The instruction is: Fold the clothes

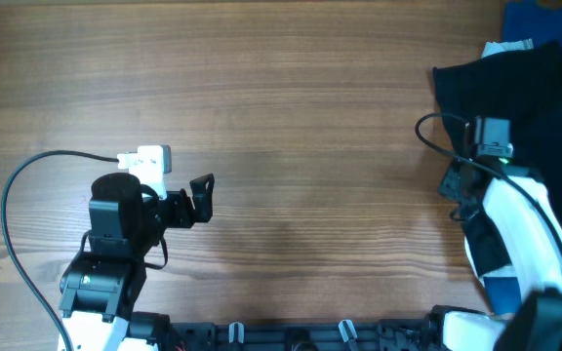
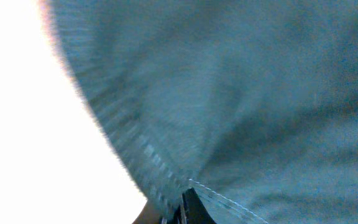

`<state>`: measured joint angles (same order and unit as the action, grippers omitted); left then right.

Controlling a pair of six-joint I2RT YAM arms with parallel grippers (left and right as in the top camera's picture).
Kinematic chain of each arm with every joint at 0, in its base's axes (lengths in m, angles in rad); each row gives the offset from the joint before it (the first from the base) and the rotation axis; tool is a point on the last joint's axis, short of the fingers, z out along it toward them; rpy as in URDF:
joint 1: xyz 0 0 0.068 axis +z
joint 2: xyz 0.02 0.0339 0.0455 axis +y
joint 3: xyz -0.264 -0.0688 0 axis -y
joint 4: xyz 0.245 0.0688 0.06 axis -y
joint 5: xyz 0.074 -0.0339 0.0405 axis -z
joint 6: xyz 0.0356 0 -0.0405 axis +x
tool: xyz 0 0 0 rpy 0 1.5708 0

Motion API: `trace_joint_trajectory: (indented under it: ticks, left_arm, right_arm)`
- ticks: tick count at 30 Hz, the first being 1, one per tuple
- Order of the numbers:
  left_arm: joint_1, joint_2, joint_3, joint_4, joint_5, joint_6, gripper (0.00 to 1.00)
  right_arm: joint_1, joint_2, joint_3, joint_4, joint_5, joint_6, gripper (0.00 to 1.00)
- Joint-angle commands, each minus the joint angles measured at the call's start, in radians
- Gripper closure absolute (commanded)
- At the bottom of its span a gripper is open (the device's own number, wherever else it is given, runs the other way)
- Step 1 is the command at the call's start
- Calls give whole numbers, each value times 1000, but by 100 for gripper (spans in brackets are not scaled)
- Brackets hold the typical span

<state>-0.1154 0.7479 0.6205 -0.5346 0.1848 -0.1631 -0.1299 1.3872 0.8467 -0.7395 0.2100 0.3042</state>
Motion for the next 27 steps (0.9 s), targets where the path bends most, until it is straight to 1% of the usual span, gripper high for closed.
trace_joint_trajectory:
  ticks: [1, 2, 5, 9, 11, 15, 16, 17, 18, 19, 20, 21, 22, 23, 24, 27]
  left_arm:
    - [6, -2, 21, 3, 16, -6, 0]
    - [6, -2, 21, 3, 16, -6, 0]
    - [6, -2, 21, 3, 16, -6, 0]
    - [6, -2, 21, 3, 16, -6, 0]
    - [6, -2, 21, 3, 17, -6, 0]
    - [6, -2, 21, 3, 17, -6, 0]
    - [6, -2, 21, 3, 17, -6, 0]
    - [6, -2, 21, 3, 17, -6, 0]
    - [6, -2, 21, 3, 17, -6, 0]
    - [6, -2, 21, 3, 17, -6, 0]
    - [6, -2, 21, 2, 17, -6, 0]
    - [6, -2, 21, 2, 27, -6, 0]
    - [6, -2, 21, 3, 42, -6, 0]
    - [6, -2, 21, 2, 56, -6, 0]
    - [6, -1, 21, 2, 65, -6, 0]
    - [6, 8, 21, 2, 96, -8, 0]
  right_arm:
    - [18, -165, 55, 6, -536, -249, 96]
    - [50, -215, 55, -10, -617, -292, 96]
    - [206, -296, 55, -34, -634, -311, 96]
    - [431, -261, 55, 47, -555, -198, 96]
    - [503, -215, 55, 117, -547, -165, 96]
    - [642, -52, 55, 388, -548, -68, 96]
    - [704, 39, 55, 549, -553, -19, 96]
    - [750, 99, 55, 661, -575, 18, 96]
    - [766, 119, 55, 703, -577, 34, 92]
    - [782, 134, 55, 735, -563, 39, 81]
    - [787, 137, 55, 743, -546, 39, 65]
    - [788, 136, 55, 740, -510, 39, 59]
    - [784, 124, 55, 724, -474, 39, 46]
    - [775, 108, 55, 699, -432, 40, 22]
    - [762, 84, 55, 668, -386, 40, 0]
    - [707, -12, 55, 565, -294, 40, 0]
